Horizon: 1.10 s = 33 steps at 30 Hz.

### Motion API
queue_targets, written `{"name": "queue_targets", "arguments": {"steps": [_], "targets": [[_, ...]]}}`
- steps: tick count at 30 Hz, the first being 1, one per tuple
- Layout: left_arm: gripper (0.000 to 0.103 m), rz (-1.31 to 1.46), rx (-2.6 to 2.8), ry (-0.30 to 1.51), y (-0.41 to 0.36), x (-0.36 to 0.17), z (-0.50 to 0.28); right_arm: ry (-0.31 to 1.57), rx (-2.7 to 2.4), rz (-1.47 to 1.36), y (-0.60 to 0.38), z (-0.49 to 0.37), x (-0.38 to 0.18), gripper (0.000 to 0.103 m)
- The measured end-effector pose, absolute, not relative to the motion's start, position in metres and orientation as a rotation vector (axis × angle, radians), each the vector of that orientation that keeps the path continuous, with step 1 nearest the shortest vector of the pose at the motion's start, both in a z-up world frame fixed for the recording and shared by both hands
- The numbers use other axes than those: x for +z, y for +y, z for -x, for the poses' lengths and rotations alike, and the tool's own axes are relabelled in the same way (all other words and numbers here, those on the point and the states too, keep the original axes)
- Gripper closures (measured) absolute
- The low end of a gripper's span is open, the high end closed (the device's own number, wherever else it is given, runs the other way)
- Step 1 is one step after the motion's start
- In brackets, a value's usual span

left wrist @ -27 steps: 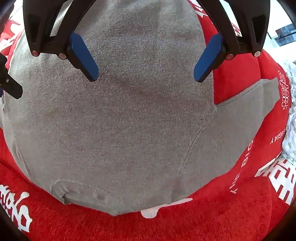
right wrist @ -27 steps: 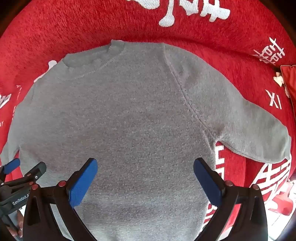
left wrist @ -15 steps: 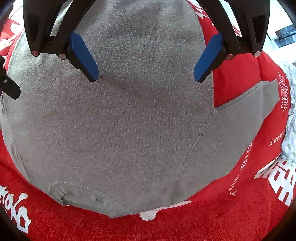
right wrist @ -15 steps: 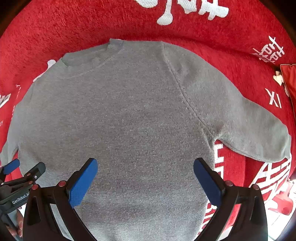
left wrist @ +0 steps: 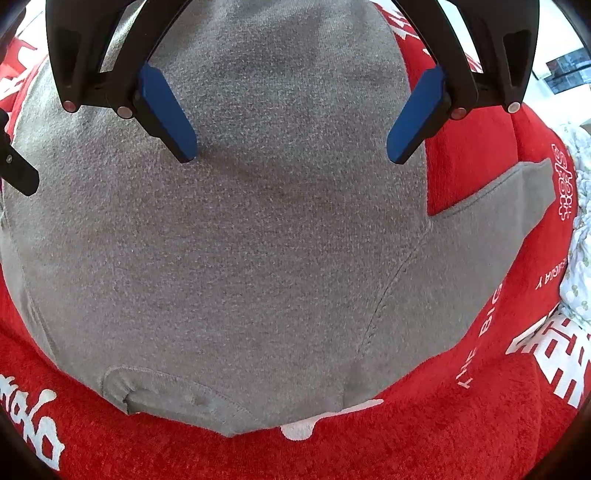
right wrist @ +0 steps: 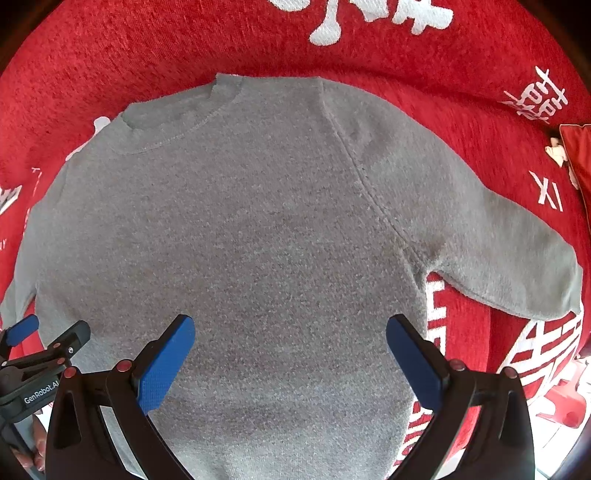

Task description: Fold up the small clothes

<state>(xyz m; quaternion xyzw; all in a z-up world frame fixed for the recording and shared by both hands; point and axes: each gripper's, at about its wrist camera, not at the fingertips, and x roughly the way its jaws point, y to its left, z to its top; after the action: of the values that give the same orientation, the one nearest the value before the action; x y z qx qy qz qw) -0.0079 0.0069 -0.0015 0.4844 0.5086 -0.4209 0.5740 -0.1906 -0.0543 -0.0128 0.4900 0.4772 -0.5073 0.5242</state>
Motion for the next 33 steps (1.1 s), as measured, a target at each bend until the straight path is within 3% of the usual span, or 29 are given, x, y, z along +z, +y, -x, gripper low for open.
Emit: {"name": "queue_targets", "arguments": {"steps": [33], "targets": [[0.000,-1.081,-1.011,1.163,0.017,0.011,0.009,1.139,-1.210,-1.170,-0.051,0.194,-0.008,0.000]]}}
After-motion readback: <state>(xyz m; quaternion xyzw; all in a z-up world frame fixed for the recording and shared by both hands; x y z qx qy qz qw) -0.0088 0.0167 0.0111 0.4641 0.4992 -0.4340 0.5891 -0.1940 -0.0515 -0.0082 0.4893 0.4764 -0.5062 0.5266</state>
